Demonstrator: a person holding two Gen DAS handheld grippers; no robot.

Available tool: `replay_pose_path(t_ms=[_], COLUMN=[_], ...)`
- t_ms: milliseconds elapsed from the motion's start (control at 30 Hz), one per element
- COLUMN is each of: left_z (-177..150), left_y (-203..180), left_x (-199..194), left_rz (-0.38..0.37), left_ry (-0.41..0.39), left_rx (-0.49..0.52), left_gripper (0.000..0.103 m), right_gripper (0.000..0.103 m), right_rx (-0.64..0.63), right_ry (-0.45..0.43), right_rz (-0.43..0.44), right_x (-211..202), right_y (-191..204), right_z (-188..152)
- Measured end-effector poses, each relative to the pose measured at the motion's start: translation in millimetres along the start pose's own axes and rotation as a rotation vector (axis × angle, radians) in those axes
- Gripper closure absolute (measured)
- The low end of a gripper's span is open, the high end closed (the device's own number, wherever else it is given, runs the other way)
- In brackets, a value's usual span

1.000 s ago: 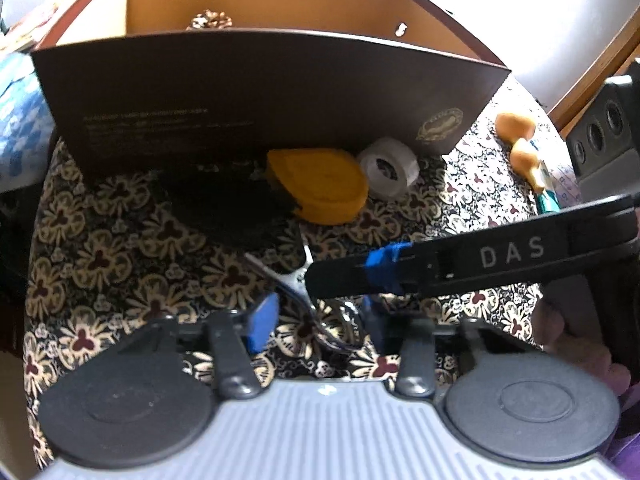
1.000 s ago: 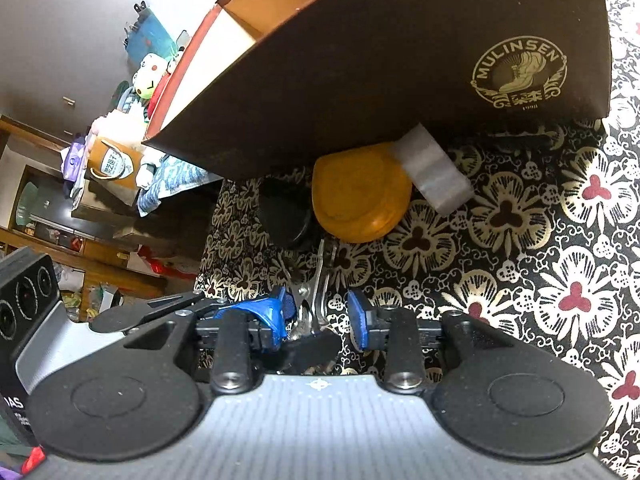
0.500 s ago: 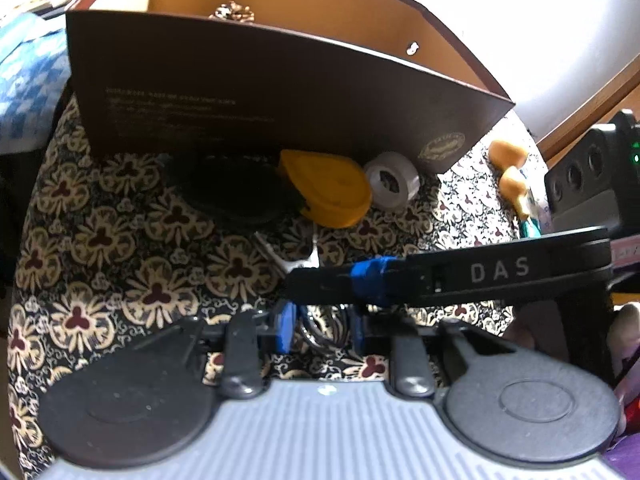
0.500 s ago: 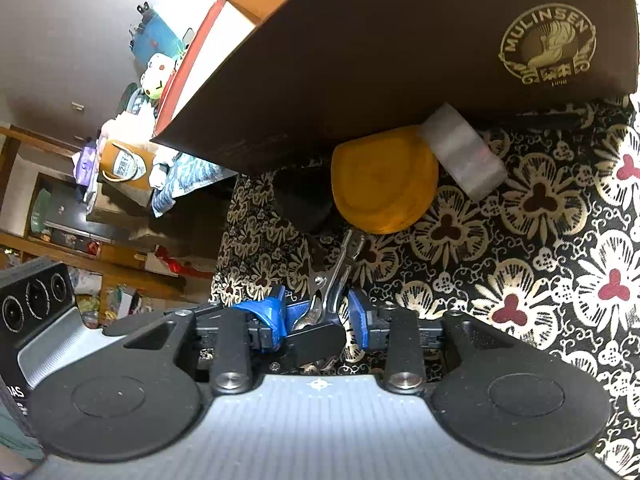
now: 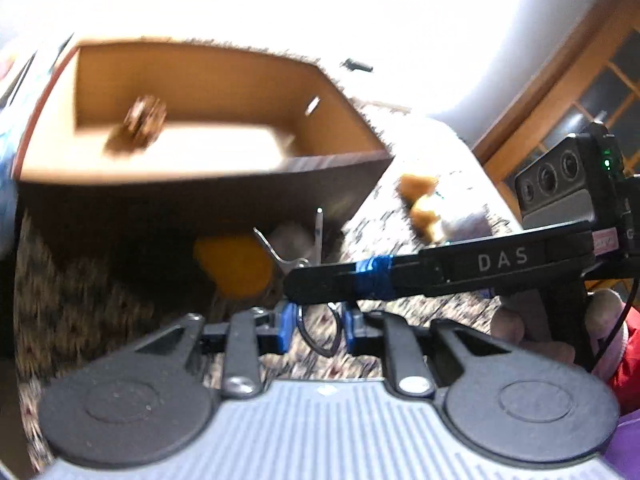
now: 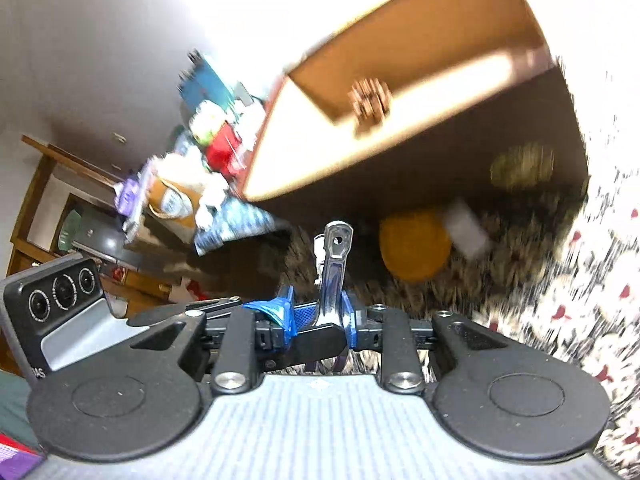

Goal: Organize rigid objects
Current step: 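Close the right tool on the metal clip and lift it, then carry the clip into the box and open the right tool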

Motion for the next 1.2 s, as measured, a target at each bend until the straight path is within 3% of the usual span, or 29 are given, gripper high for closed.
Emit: replay_pose_path(t_ms=[167, 367, 533, 767, 1000, 1133, 1200], left_z=[45.0, 101.3, 129.3, 133.5, 128.7, 126.3, 123.2], left_y=[-16.5, 7.8, 60.2, 116.5, 130.1, 124.6, 121.4], left_x=[-17.4, -13.0, 14.1, 56.8, 67.3, 68.9, 66.0], left_rz=[-0.02, 0.042, 0.074, 0.223, 0.328, 0.358, 0.37], left_ry=[-0.095, -0.146, -0.1, -0.022, -0.005, -0.016, -0.031], left_rx=[0.085, 0.085, -0.021, -0.077, -0.066, -0.037, -0.021], left_gripper=[0.087, 0.087, 0.087, 0.087, 0.085, 0.07, 0.068], right_gripper=[0.096, 0.096, 0.096, 0.093, 0.088, 0.088, 0.087], right_rx=[-0.101, -0.209, -0.189, -0.096, -0.079, -0.138, -0.187], right_ry=[-0.097, -0.123, -0.041, 0.114, 0.196, 0.235, 0.264], right_rz=[-0.009, -0.038, -0.065, -0.099, -0.147, -0.22, -0.282], right_x=[-16.5, 18.5, 71.5, 145.1, 178.6, 185.3, 185.5], right_y=[16.4, 21.2, 7.0, -17.5, -13.4, -5.6, -1.7], right_z=[44.8, 100.1, 130.6, 142.2, 143.9, 147.8, 149.5])
Point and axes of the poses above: each gripper's, at about its wrist camera, not at the fingertips, and x roughly the way its jaws point, y to its left, z to its top, the point moved 3 cm from there along x, roughly the way its jaws point, and after that the axes turned 10 degrees about -x, right-handed, at the moved point
